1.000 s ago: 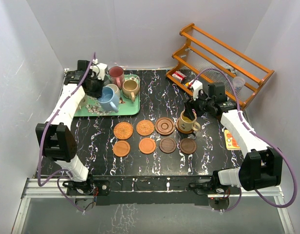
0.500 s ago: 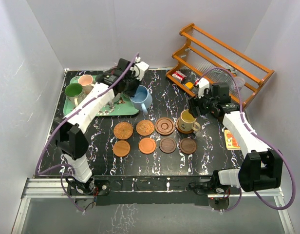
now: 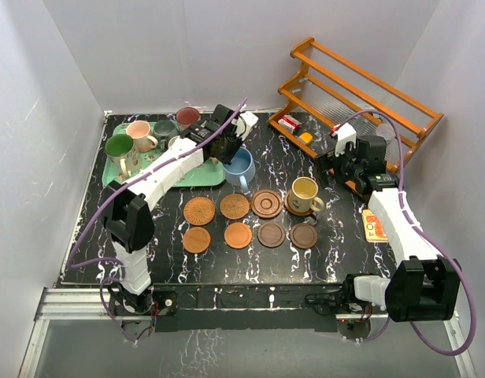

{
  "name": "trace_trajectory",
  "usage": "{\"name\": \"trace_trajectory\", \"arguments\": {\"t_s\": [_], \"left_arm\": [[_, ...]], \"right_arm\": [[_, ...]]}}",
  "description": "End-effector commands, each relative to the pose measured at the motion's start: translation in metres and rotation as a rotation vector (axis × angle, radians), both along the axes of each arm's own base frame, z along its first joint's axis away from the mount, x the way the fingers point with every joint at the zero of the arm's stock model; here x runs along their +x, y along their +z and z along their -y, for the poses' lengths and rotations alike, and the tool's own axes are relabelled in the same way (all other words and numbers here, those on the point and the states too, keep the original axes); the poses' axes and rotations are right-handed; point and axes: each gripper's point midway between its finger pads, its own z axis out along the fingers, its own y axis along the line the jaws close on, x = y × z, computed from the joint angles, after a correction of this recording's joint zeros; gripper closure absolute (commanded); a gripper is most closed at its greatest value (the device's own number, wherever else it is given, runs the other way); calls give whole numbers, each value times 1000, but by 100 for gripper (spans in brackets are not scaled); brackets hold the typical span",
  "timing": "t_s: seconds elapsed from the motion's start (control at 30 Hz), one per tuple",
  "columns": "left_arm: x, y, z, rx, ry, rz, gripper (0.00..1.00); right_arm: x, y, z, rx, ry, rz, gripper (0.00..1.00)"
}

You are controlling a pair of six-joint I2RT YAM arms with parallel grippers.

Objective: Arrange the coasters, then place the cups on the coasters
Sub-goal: Place the cup on the coaster.

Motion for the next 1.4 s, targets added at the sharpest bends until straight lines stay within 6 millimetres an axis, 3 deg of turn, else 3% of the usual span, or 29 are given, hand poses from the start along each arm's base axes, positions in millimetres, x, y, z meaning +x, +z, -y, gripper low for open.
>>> {"name": "trace_trajectory", "arguments": {"t_s": [0.0, 0.77, 1.13, 1.37], "left_arm": [[14, 40, 0, -54, 22, 135, 100], [15, 8, 0, -28, 43, 81, 100], [21, 3, 27, -108, 46, -9, 100], [4, -9, 48, -129, 67, -59, 100]], "right_arm": [[10, 20, 5, -5, -27, 104, 2], [16, 14, 13, -24, -75, 83, 2], [13, 11, 11, -26, -60, 70, 2], [11, 12, 9, -21, -46, 73, 2]]}}
